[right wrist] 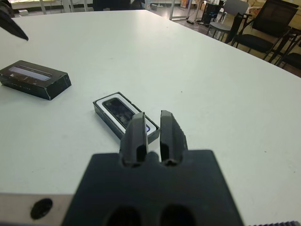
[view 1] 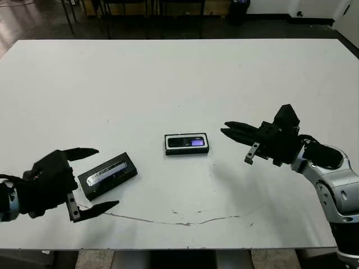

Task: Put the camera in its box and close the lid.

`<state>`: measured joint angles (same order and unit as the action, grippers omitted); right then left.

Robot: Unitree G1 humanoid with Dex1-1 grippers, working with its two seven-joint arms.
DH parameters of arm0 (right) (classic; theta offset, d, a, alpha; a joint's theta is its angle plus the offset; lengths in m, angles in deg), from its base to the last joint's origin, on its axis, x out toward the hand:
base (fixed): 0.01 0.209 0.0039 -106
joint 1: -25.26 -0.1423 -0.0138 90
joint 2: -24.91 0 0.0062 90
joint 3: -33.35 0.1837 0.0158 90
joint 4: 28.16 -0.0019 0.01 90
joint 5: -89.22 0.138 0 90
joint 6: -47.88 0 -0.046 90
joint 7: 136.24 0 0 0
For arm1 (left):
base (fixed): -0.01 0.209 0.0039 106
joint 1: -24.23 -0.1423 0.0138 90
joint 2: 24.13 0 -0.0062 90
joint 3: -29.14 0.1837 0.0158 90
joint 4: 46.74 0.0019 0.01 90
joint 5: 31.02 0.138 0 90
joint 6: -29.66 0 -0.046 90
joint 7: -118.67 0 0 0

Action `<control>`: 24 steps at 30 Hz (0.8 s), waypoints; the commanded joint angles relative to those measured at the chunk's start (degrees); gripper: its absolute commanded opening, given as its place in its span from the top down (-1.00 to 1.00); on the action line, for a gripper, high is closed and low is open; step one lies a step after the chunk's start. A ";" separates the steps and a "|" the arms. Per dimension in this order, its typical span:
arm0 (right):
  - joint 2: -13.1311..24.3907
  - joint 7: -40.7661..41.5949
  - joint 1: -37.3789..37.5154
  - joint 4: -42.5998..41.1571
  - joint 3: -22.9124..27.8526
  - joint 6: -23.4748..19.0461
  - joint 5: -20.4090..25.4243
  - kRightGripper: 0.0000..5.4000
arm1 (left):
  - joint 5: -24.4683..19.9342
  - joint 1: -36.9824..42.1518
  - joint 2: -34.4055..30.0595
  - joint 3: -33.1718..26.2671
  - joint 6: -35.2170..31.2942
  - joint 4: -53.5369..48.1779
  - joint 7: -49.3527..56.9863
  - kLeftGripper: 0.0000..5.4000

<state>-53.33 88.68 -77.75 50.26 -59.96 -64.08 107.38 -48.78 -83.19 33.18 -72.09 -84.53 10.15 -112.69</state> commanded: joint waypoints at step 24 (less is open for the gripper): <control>1.97 0.19 1.05 -0.12 0.69 -0.71 0.39 1.00 | -0.69 4.44 2.80 5.63 5.17 16.07 -0.97 -0.99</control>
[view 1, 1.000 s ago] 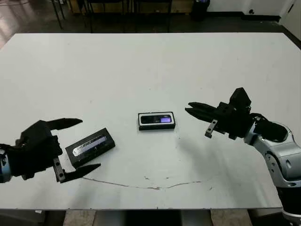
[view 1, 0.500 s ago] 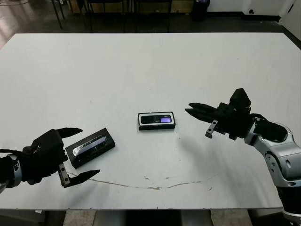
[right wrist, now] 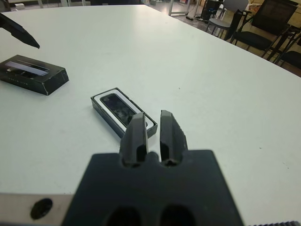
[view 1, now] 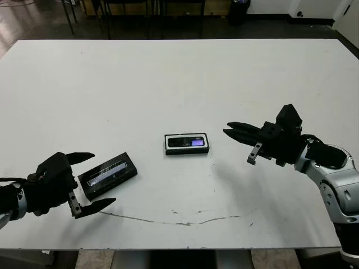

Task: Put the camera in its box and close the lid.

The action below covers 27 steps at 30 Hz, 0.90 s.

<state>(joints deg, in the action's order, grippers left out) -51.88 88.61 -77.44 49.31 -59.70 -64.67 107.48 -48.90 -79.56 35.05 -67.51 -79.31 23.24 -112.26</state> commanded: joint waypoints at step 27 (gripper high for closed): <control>0.99 2.70 0.44 3.20 1.07 2.08 0.66 1.00 | -0.96 1.86 2.24 5.53 0.62 8.94 -3.28 -0.22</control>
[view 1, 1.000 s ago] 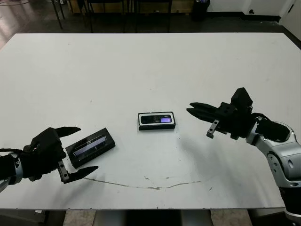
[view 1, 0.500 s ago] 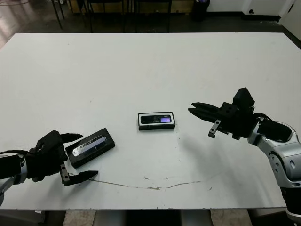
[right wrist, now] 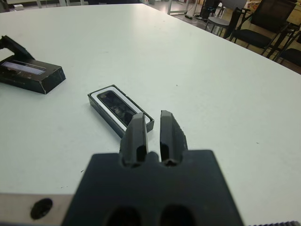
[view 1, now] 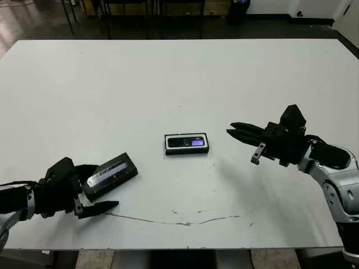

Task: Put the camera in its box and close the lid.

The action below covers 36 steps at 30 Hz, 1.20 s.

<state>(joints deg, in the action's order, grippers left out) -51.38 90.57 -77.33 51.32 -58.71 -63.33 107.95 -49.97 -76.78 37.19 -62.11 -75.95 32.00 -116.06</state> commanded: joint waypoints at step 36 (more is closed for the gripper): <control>-0.01 -2.27 0.83 0.95 -0.76 -1.48 -0.21 1.00 | -9.83 9.94 3.67 -4.89 -10.39 -9.15 5.22 0.35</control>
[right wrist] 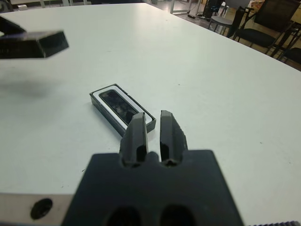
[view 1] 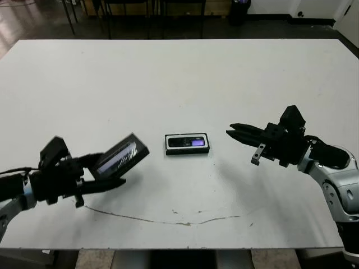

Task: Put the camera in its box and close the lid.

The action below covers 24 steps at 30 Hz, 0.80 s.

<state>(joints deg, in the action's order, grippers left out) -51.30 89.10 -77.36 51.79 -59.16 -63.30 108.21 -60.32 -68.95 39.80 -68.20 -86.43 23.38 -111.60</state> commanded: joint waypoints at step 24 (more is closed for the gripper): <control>-0.39 -2.75 0.06 6.70 2.65 2.09 -0.82 1.00 | 13.15 20.64 2.24 17.94 4.09 8.61 -4.76 0.35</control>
<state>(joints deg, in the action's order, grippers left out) -52.01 86.50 -77.48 57.73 -56.64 -61.47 108.16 -48.56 -49.71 41.78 -51.41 -82.54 29.89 -115.42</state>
